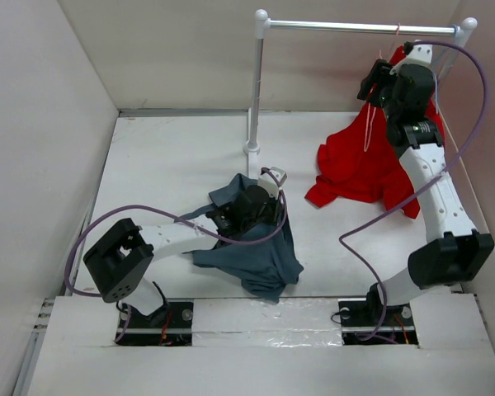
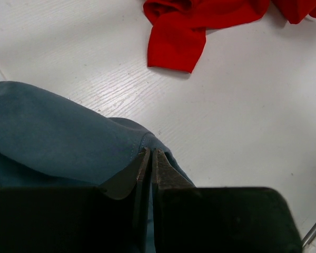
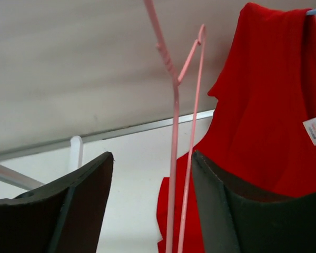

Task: Place the t-shirt on the hanger
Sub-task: Pick up the hanger from the clothesline.

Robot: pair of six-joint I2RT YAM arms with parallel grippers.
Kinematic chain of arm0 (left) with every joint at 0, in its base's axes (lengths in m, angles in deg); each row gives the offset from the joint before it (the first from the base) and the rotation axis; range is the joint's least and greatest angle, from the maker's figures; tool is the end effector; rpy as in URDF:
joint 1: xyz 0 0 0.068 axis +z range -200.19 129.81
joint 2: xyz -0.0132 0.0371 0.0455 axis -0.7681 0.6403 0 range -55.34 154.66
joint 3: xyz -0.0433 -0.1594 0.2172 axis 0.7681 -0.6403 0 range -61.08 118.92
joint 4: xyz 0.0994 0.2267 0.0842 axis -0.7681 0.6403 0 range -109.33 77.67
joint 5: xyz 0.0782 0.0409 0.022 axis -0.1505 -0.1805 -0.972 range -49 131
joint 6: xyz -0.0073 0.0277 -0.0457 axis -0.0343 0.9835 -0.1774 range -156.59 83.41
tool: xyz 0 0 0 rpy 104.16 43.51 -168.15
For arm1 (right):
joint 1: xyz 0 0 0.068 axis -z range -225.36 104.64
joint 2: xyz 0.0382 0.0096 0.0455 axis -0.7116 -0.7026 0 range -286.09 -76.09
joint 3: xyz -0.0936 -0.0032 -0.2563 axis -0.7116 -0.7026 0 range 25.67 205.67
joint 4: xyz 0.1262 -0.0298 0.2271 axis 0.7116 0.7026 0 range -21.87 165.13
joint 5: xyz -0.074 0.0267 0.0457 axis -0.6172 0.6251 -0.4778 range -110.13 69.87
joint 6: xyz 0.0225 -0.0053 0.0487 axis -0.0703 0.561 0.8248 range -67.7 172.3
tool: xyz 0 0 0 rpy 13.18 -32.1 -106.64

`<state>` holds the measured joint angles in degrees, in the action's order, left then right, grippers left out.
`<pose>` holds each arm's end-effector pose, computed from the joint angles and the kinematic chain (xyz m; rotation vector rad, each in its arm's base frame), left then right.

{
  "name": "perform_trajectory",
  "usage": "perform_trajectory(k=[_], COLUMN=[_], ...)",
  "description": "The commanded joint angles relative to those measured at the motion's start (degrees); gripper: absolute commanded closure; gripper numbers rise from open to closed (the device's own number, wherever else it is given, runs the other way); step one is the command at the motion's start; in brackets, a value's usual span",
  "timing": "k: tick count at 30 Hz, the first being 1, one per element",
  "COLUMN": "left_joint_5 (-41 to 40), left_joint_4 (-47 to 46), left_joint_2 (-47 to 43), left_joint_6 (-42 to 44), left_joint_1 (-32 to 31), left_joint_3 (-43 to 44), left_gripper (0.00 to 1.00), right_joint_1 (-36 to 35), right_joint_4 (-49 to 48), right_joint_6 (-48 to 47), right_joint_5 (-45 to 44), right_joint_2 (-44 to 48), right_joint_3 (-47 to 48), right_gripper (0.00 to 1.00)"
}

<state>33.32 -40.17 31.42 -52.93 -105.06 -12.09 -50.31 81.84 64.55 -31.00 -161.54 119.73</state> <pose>0.1996 -0.2755 0.2427 0.5454 1.8506 -0.7259 0.3403 0.0228 0.4631 0.2488 1.6401 0.0705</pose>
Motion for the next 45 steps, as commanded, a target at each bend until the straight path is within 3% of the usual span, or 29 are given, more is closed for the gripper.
perform_trajectory(k=[1,7,20,26,29,39,45], left_joint_5=[1.4,3.7,3.8,3.9,3.7,2.7,1.9], left_joint_4=[-2.7,-4.6,-3.9,-3.7,-3.9,-3.9,-3.8], left_joint_2=[-2.6,-4.1,-5.6,-5.4,-5.4,-5.7,-6.2], left_joint_6=[-0.1,-0.1,0.1,0.2,0.3,0.2,0.1], left_joint_1=[0.2,0.2,0.2,0.2,0.2,0.2,0.2], left_joint_3=[-0.8,-2.0,-2.3,-2.2,-2.1,-2.4,-2.6], left_gripper=[1.00,1.00,1.00,1.00,1.00,1.00,1.00], right_joint_1=[0.4,-0.3,-0.3,-1.5,-2.1,-2.1,-2.1], right_joint_4=[-1.2,-2.5,-1.8,-3.1,-3.9,-12.6,-12.0], right_joint_6=[-3.1,-6.9,-8.6,-10.4,-11.1,-9.5,-6.4], right_joint_5=[-0.6,-5.6,-7.6,-10.7,-11.5,-7.1,-5.1], right_joint_2=[-0.5,-3.0,-10.3,-10.5,-9.0,2.6,6.1], right_joint_3=[6.0,7.4,14.3,14.7,13.5,3.5,-2.5], right_gripper=[0.36,0.42,0.51,0.91,1.00,1.00,1.00])
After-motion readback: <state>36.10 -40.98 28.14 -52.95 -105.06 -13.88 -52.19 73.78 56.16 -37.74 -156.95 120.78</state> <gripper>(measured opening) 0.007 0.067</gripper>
